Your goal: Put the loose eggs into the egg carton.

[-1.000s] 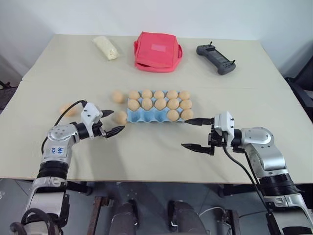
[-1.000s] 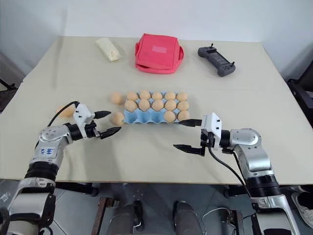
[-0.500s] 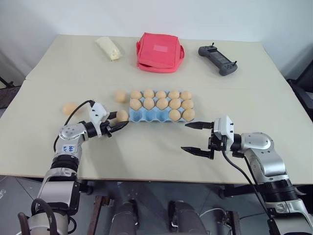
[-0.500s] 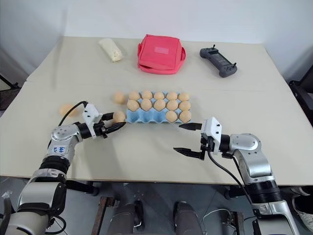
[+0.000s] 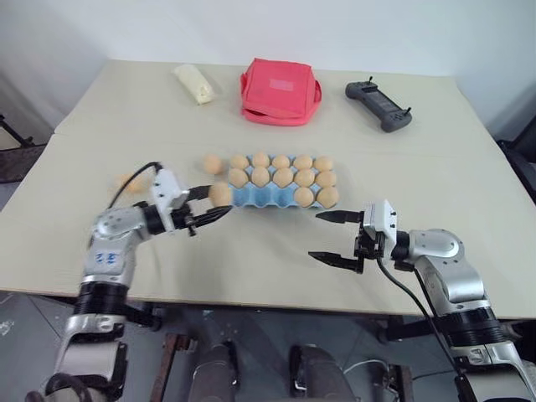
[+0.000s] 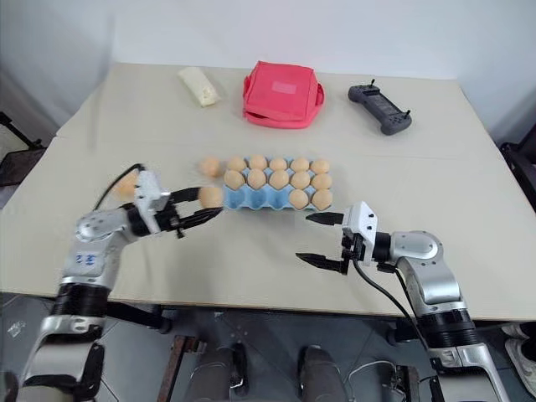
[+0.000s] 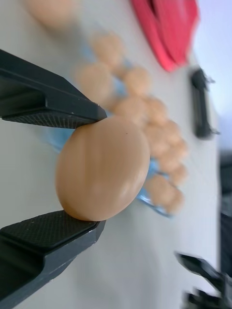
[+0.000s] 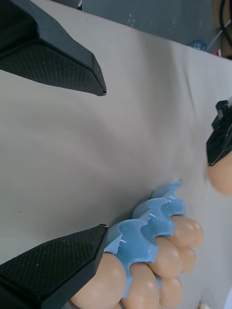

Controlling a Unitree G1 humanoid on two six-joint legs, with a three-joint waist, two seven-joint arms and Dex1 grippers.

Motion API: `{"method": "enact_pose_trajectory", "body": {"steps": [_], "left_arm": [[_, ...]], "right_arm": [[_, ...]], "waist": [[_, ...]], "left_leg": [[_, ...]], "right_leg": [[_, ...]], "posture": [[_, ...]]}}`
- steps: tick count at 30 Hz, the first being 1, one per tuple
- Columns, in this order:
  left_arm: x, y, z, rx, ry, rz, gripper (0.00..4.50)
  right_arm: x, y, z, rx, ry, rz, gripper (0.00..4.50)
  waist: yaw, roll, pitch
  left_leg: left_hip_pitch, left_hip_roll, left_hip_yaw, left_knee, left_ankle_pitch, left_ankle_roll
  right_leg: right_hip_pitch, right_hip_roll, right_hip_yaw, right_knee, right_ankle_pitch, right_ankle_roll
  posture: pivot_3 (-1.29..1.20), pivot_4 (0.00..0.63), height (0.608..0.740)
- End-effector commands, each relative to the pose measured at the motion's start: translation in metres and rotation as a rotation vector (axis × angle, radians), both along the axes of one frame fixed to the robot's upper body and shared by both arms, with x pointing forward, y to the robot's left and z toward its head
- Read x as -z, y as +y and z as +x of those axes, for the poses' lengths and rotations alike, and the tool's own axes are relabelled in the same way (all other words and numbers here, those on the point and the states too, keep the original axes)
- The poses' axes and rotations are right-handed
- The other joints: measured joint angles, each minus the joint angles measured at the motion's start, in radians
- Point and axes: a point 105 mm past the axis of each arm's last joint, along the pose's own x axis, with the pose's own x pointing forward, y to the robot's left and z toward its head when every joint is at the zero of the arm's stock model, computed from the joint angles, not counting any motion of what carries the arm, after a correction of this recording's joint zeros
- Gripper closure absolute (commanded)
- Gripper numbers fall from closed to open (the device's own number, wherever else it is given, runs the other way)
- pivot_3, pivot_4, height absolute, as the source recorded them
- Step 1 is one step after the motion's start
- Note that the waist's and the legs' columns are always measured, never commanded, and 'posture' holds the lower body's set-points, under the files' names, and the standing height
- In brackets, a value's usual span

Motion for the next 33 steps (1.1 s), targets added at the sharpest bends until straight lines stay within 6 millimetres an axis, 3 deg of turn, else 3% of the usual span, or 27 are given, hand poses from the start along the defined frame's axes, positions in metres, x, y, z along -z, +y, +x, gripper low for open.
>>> {"method": "enact_pose_trajectory", "body": {"steps": [1,8,15,16,18,20,22,29,33], "left_arm": [[-0.005,-0.023,0.018,-0.003,-0.030,0.035,2.29],[-0.004,-0.057,0.046,-0.012,-0.011,0.049,2.29],[0.004,-0.073,0.043,0.084,0.033,0.072,2.29],[0.004,-0.073,0.043,0.089,0.027,0.072,1.70],[0.000,-0.071,0.042,0.092,0.006,0.054,1.14],[-0.006,-0.063,0.043,0.075,-0.020,0.041,0.50],[-0.014,-0.051,0.044,0.045,-0.046,0.020,0.50],[-0.027,0.019,0.029,-0.091,-0.097,-0.026,0.50],[-0.015,0.085,-0.001,-0.283,-0.065,-0.038,0.03]], "right_arm": [[-0.017,-0.013,0.000,0.068,-0.070,0.001,0.00],[-0.026,-0.040,-0.010,0.229,-0.101,0.004,0.00],[-0.025,-0.047,-0.015,0.299,-0.105,0.026,0.00],[-0.025,-0.047,-0.015,0.302,-0.106,0.029,0.00],[-0.025,-0.046,-0.016,0.302,-0.106,0.035,0.00],[-0.024,-0.044,-0.016,0.291,-0.108,0.039,0.00],[-0.024,-0.039,-0.014,0.271,-0.114,0.045,0.00],[-0.033,-0.023,-0.001,0.210,-0.130,0.103,0.00],[-0.033,-0.018,0.005,0.175,-0.151,0.122,0.00]], "waist": [[-0.002,0.000,0.000],[-0.004,0.000,0.000],[-0.004,0.000,0.000],[-0.004,0.000,0.000],[-0.004,0.000,0.000],[-0.004,0.000,0.000],[-0.005,0.000,0.000],[-0.014,0.000,0.000],[-0.016,0.000,0.000]], "left_leg": [[0.000,0.000,0.000,0.000,0.000,0.001],[-0.001,-0.001,0.000,-0.001,-0.001,0.003],[-0.002,-0.001,0.001,0.000,-0.002,0.003],[-0.001,-0.001,0.001,0.000,-0.003,0.003],[-0.001,-0.001,0.001,0.000,-0.003,0.003],[-0.002,-0.001,0.001,0.000,-0.003,0.003],[-0.002,-0.001,0.001,0.000,-0.003,0.004],[-0.001,0.003,0.002,-0.001,-0.001,0.006],[-0.001,0.003,0.004,0.000,-0.001,0.006]], "right_leg": [[0.000,0.000,0.000,0.000,0.002,0.004],[-0.001,0.002,0.000,-0.003,0.003,0.006],[-0.001,0.003,-0.001,-0.004,0.002,0.007],[-0.001,0.002,-0.001,-0.005,0.002,0.007],[0.000,0.002,-0.001,-0.005,0.003,0.007],[0.000,0.002,-0.001,-0.006,0.003,0.007],[0.000,0.002,-0.001,-0.006,0.003,0.007],[-0.001,0.005,0.000,-0.005,0.003,0.007],[-0.001,0.004,0.001,-0.004,0.003,0.007]], "posture": [[0.00,0.150,0.740],[0.00,0.150,0.740],[0.00,0.150,0.740],[0.00,0.150,0.740],[0.00,0.150,0.740],[0.00,0.150,0.740],[0.00,0.150,0.740],[0.00,0.150,0.740],[0.00,0.150,0.740]]}}
